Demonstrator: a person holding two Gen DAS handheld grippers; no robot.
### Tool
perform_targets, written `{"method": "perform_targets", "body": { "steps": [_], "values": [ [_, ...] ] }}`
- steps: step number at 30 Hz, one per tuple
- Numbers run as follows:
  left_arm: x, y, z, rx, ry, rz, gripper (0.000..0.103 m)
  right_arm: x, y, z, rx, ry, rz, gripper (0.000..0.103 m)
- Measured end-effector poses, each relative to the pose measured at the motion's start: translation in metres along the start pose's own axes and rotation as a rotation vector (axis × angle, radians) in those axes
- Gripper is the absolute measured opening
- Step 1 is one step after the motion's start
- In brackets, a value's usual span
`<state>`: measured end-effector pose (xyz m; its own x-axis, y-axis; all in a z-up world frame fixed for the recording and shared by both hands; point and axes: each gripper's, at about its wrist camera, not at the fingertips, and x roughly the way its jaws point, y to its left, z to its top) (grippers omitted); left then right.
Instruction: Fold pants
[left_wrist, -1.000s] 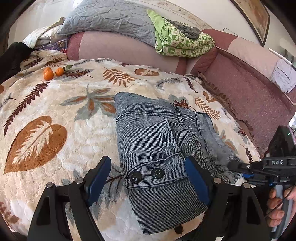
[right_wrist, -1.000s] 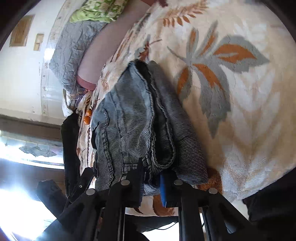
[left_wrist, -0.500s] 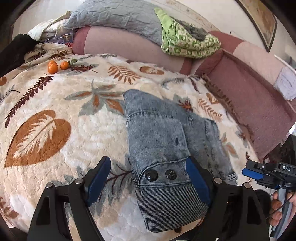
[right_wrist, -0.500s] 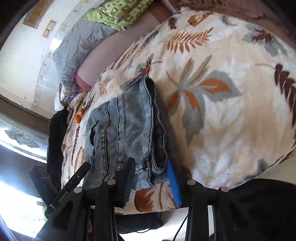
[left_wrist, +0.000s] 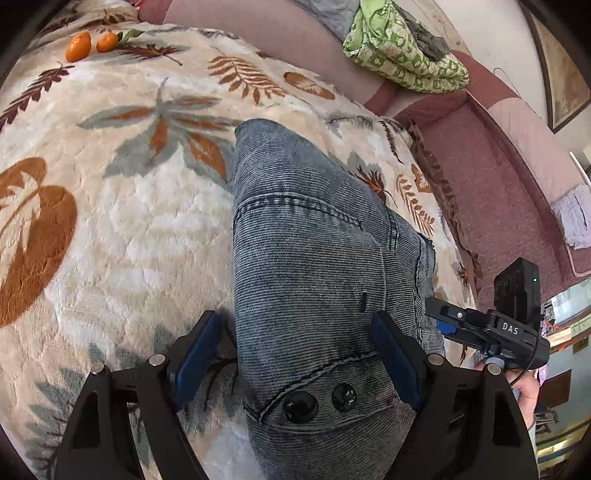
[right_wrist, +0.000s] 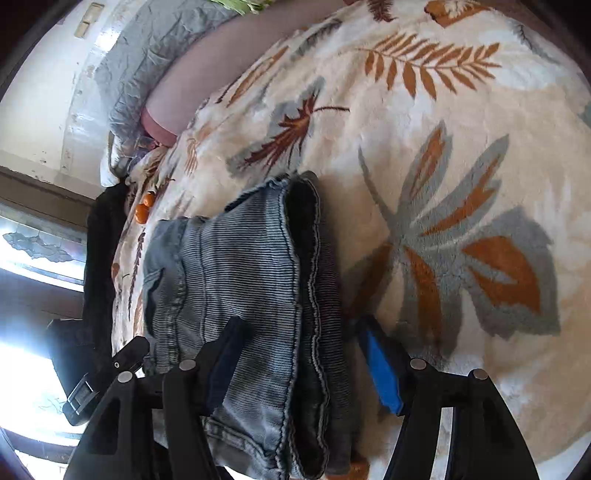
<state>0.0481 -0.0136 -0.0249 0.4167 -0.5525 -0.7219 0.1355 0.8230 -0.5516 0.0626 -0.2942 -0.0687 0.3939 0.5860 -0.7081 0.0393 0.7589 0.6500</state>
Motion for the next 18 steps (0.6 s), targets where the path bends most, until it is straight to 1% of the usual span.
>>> {"method": "perform_targets", "body": {
  "steps": [1,2,3,4,5,6,7,9,10,12,14,16,18],
  "values": [
    [0.001,-0.002,0.000,0.009,-0.002,0.002,0.082,-0.002,0.003,-0.001,-0.010,0.000,0.011,0.067],
    [0.003,-0.004,0.001,0.018,0.000,0.002,0.074,-0.003,0.005,-0.003,-0.018,0.007,0.022,0.056],
    [0.005,-0.007,0.002,0.036,0.008,0.036,0.054,-0.003,0.007,-0.004,-0.026,0.009,0.000,0.048],
    [0.006,-0.008,0.003,0.050,0.008,0.064,0.049,-0.004,0.009,-0.006,-0.030,0.002,-0.021,0.038],
    [0.006,-0.009,0.003,0.051,0.003,0.064,0.049,-0.004,0.010,-0.007,-0.034,0.005,-0.015,0.023],
    [0.006,-0.008,0.003,0.050,0.000,0.065,0.047,-0.005,0.013,-0.009,-0.035,0.002,-0.015,0.020],
    [0.006,-0.007,0.003,0.047,-0.002,0.065,0.047,-0.005,0.017,-0.010,-0.047,-0.007,-0.038,0.020],
    [0.008,-0.005,0.004,0.049,0.003,0.063,0.048,0.004,0.023,-0.009,-0.081,0.004,-0.078,0.020],
    [0.009,-0.004,0.004,0.050,0.002,0.060,0.049,0.009,0.020,-0.007,-0.072,0.016,-0.074,0.024],
    [0.008,-0.003,0.004,0.034,-0.007,0.051,0.050,0.009,0.011,-0.004,-0.009,0.021,-0.035,0.025],
    [0.007,-0.006,0.004,0.055,-0.013,0.067,0.049,0.005,0.015,-0.005,-0.037,0.017,-0.040,0.025],
    [0.001,-0.013,0.004,0.095,-0.030,0.092,0.031,-0.001,0.023,-0.009,-0.062,0.005,-0.055,0.018],
    [-0.011,-0.018,0.004,0.117,-0.061,0.079,0.025,-0.013,0.038,-0.010,-0.085,-0.033,-0.047,0.016]
  ]
}}
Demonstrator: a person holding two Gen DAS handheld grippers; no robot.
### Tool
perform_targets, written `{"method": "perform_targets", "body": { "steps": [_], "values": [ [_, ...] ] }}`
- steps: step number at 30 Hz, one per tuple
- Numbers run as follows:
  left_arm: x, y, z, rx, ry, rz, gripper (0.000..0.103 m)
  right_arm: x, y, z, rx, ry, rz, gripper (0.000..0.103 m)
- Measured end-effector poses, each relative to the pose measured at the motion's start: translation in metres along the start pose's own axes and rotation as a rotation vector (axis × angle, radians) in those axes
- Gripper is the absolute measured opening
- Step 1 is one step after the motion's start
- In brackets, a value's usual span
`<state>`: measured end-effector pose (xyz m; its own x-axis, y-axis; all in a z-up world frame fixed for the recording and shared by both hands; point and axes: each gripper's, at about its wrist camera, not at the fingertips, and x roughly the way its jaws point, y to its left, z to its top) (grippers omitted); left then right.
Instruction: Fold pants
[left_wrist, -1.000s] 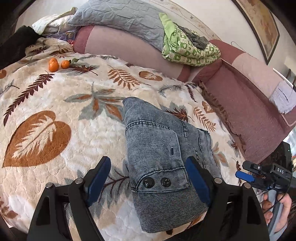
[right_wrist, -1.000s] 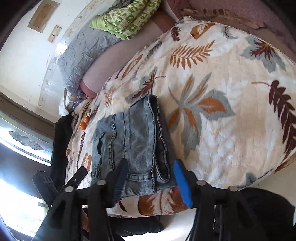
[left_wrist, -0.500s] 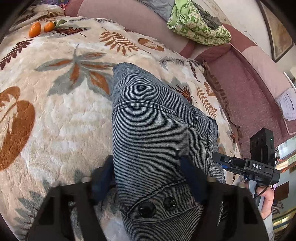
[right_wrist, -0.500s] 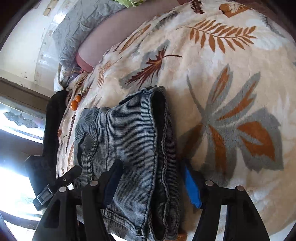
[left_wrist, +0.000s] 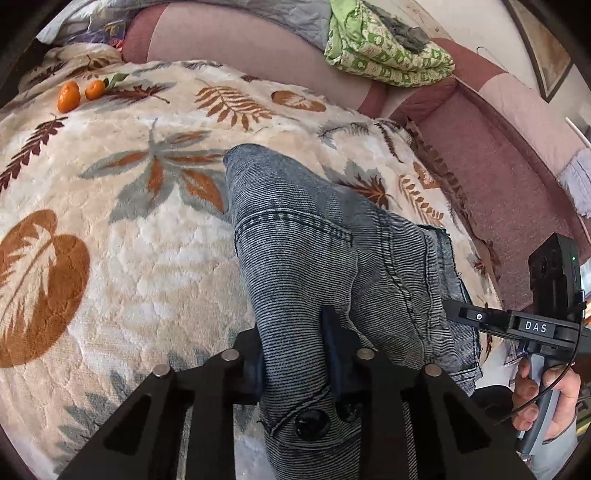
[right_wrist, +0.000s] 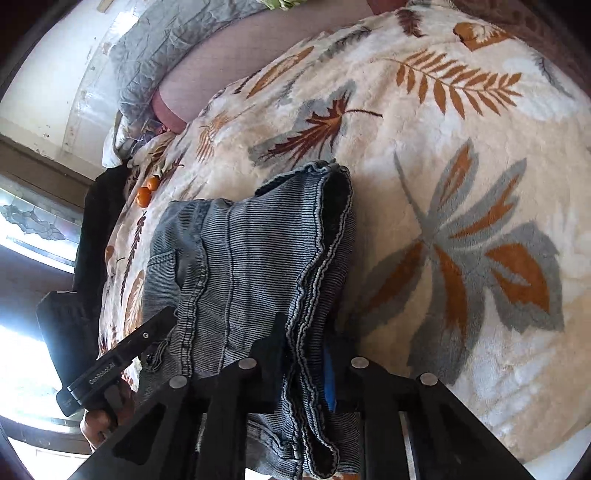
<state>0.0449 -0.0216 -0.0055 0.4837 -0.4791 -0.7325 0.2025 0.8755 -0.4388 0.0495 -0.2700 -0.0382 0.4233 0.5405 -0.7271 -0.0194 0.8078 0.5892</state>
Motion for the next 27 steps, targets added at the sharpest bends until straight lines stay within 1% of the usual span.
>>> {"method": "perform_targets", "body": {
  "steps": [1,2,5,9,11,13,16,18,21,22,23,24,25,26,27],
  "values": [
    [-0.007,-0.003,0.001,0.015,-0.017,-0.001,0.025,-0.006,0.008,0.000,-0.011,-0.017,0.010,0.016],
    [-0.015,-0.008,0.001,0.041,-0.037,0.013,0.025,-0.012,0.019,0.001,-0.032,-0.034,0.012,0.016],
    [-0.045,-0.017,0.009,0.099,-0.122,0.039,0.024,-0.028,0.054,0.006,-0.108,-0.068,0.021,0.015],
    [-0.087,-0.013,0.037,0.122,-0.228,0.062,0.024,-0.042,0.093,0.026,-0.179,-0.117,0.058,0.016],
    [-0.100,-0.005,0.055,0.119,-0.260,0.077,0.024,-0.045,0.108,0.042,-0.201,-0.139,0.089,0.015],
    [-0.105,0.006,0.073,0.120,-0.278,0.085,0.024,-0.040,0.123,0.058,-0.222,-0.152,0.102,0.015],
    [-0.097,0.024,0.091,0.112,-0.283,0.112,0.024,-0.022,0.140,0.079,-0.249,-0.153,0.108,0.015],
    [-0.082,0.036,0.096,0.093,-0.278,0.142,0.025,-0.003,0.146,0.090,-0.250,-0.135,0.114,0.015],
    [-0.046,0.060,0.090,0.033,-0.212,0.158,0.026,0.032,0.134,0.098,-0.210,-0.095,0.120,0.016],
    [-0.031,0.069,0.085,0.009,-0.181,0.176,0.029,0.049,0.126,0.098,-0.193,-0.067,0.105,0.016],
    [-0.012,0.078,0.080,-0.013,-0.129,0.196,0.031,0.066,0.118,0.097,-0.174,-0.033,0.077,0.016],
    [0.009,0.087,0.075,-0.032,-0.060,0.236,0.041,0.085,0.108,0.095,-0.151,0.008,0.039,0.018],
    [0.019,0.094,0.069,-0.050,-0.043,0.301,0.055,0.105,0.099,0.091,-0.136,0.047,-0.040,0.020],
    [0.017,0.096,0.068,-0.054,-0.072,0.314,0.060,0.118,0.092,0.087,-0.134,0.070,-0.100,0.031],
    [0.010,0.094,0.069,-0.053,-0.080,0.323,0.064,0.120,0.088,0.084,-0.130,0.061,-0.100,0.036]
  ]
}}
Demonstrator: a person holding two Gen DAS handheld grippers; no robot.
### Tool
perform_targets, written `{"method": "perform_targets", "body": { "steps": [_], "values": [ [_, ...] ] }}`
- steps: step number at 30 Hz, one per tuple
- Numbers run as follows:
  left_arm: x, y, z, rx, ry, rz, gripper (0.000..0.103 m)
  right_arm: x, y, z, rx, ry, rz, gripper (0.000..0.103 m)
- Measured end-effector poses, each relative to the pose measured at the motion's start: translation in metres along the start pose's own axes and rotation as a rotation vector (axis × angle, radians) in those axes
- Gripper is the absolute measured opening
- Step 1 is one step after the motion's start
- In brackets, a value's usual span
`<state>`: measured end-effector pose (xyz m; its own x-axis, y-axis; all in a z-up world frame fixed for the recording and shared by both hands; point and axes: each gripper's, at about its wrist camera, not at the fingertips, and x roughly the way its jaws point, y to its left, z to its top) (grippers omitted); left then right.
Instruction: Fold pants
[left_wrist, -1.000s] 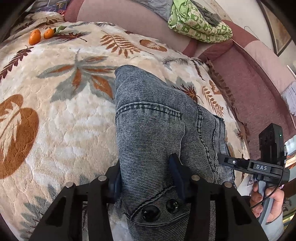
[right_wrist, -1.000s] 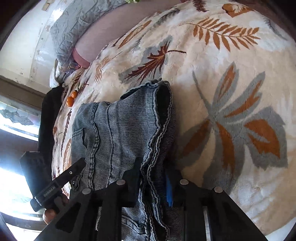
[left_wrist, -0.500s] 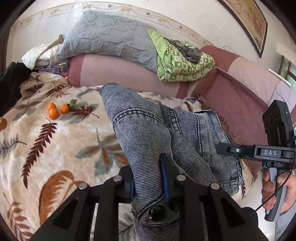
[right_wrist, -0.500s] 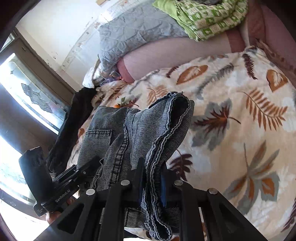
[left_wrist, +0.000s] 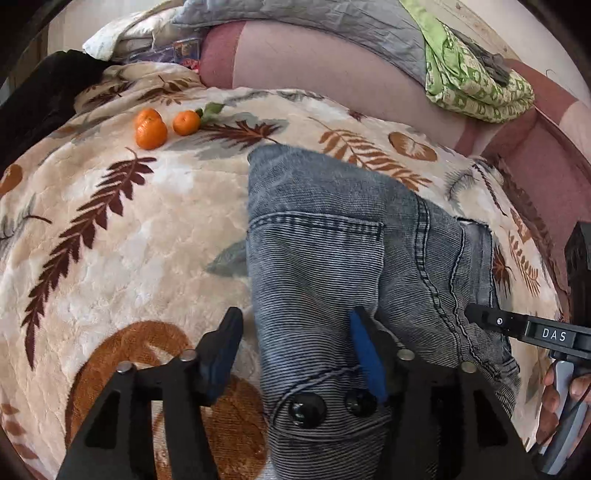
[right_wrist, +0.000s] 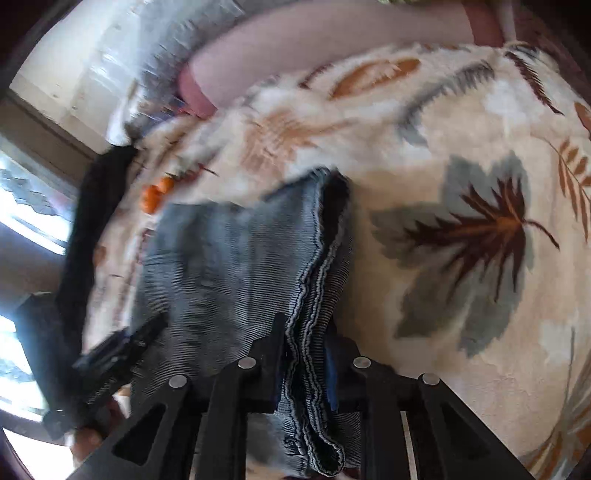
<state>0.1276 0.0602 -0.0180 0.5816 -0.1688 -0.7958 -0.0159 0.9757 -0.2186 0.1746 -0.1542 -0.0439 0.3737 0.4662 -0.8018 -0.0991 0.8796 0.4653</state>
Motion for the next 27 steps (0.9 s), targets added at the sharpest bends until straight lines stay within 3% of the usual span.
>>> {"method": "perform_targets", "body": {
  "steps": [1,2,4,7,10,12,14,15,18,23,27],
  "values": [
    [-0.009,0.000,0.002,-0.001,-0.008,-0.001,0.064,-0.006,0.000,-0.001,0.001,-0.018,0.003,0.037],
    [-0.019,-0.001,0.003,0.000,-0.035,0.002,0.064,-0.013,0.003,-0.002,-0.009,-0.025,-0.026,0.051],
    [-0.041,-0.006,0.002,0.019,-0.087,0.040,0.066,-0.036,0.014,-0.007,-0.057,-0.081,-0.088,0.061],
    [-0.070,-0.009,-0.010,0.017,-0.134,0.048,0.071,-0.073,0.033,-0.025,-0.133,-0.192,-0.097,0.063],
    [-0.078,-0.010,-0.021,0.000,-0.140,0.059,0.073,-0.087,0.043,-0.054,-0.184,-0.262,-0.100,0.073],
    [-0.065,-0.013,-0.028,0.010,-0.098,0.069,0.076,-0.072,0.047,-0.063,-0.225,-0.236,-0.150,0.074],
    [-0.041,-0.015,-0.039,0.022,-0.030,0.123,0.083,-0.037,0.040,-0.069,-0.237,-0.114,-0.203,0.076],
    [-0.040,-0.013,-0.043,0.008,-0.058,0.124,0.085,-0.027,0.033,-0.071,-0.220,-0.088,-0.201,0.077],
    [-0.056,-0.008,-0.041,-0.029,-0.068,0.111,0.086,-0.050,0.027,-0.070,-0.130,-0.130,-0.171,0.083],
    [-0.089,-0.014,-0.044,-0.032,-0.129,0.119,0.086,-0.108,0.042,-0.090,-0.186,-0.294,-0.149,0.083],
    [-0.112,-0.026,-0.052,-0.015,-0.169,0.121,0.086,-0.132,0.050,-0.117,-0.197,-0.385,-0.126,0.084]
  ]
}}
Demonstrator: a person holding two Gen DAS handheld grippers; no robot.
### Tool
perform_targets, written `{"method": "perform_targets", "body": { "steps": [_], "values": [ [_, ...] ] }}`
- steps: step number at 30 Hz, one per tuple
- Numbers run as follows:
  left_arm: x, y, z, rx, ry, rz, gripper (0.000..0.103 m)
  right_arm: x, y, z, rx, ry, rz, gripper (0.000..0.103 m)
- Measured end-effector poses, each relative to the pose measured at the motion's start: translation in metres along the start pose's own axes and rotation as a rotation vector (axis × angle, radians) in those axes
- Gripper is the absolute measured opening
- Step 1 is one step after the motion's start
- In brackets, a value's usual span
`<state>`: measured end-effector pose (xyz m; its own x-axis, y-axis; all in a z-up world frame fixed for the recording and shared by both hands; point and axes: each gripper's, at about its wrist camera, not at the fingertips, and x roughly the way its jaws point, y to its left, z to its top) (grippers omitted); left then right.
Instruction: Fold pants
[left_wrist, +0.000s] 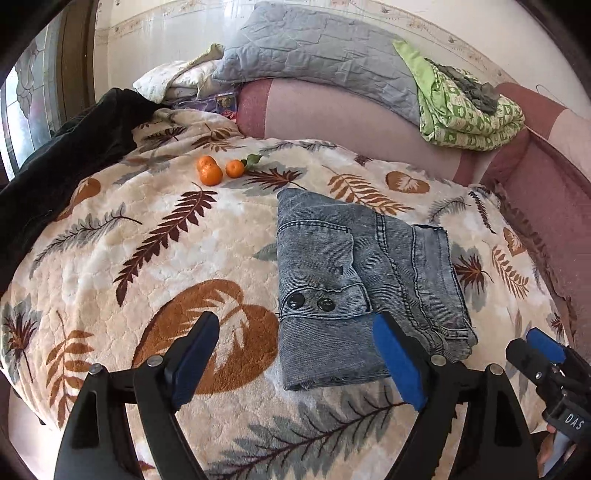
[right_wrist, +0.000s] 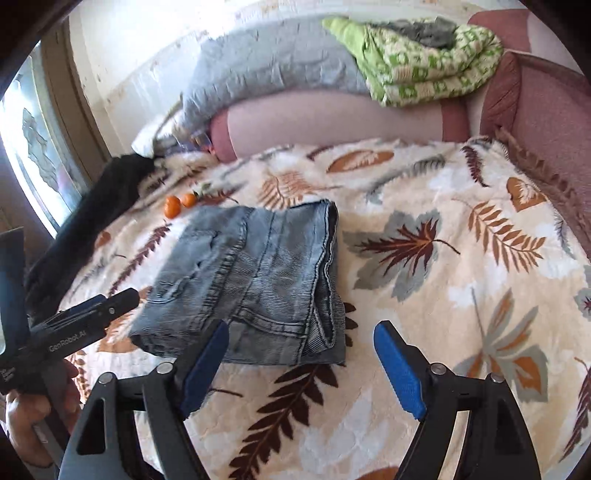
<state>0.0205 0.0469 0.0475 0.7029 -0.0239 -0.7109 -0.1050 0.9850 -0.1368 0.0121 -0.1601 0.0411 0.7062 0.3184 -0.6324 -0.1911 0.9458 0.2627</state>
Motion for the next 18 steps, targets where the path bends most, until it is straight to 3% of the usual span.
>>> {"method": "perform_targets", "body": {
  "steps": [8,11,14,18],
  "values": [
    [-0.036,-0.015,-0.026,0.036,-0.057,0.038,0.086,-0.010,0.018,-0.038,-0.091,0.020,-0.005,0.090],
    [-0.037,-0.016,-0.038,0.043,-0.042,0.058,0.086,-0.005,0.013,-0.050,-0.098,0.029,-0.018,0.093],
    [-0.039,-0.015,-0.047,0.040,-0.031,0.064,0.086,-0.002,0.008,-0.053,-0.084,0.051,-0.024,0.094],
    [-0.052,-0.022,-0.052,0.047,-0.074,0.044,0.086,-0.005,0.006,-0.057,-0.086,0.042,-0.013,0.095]
  ]
}}
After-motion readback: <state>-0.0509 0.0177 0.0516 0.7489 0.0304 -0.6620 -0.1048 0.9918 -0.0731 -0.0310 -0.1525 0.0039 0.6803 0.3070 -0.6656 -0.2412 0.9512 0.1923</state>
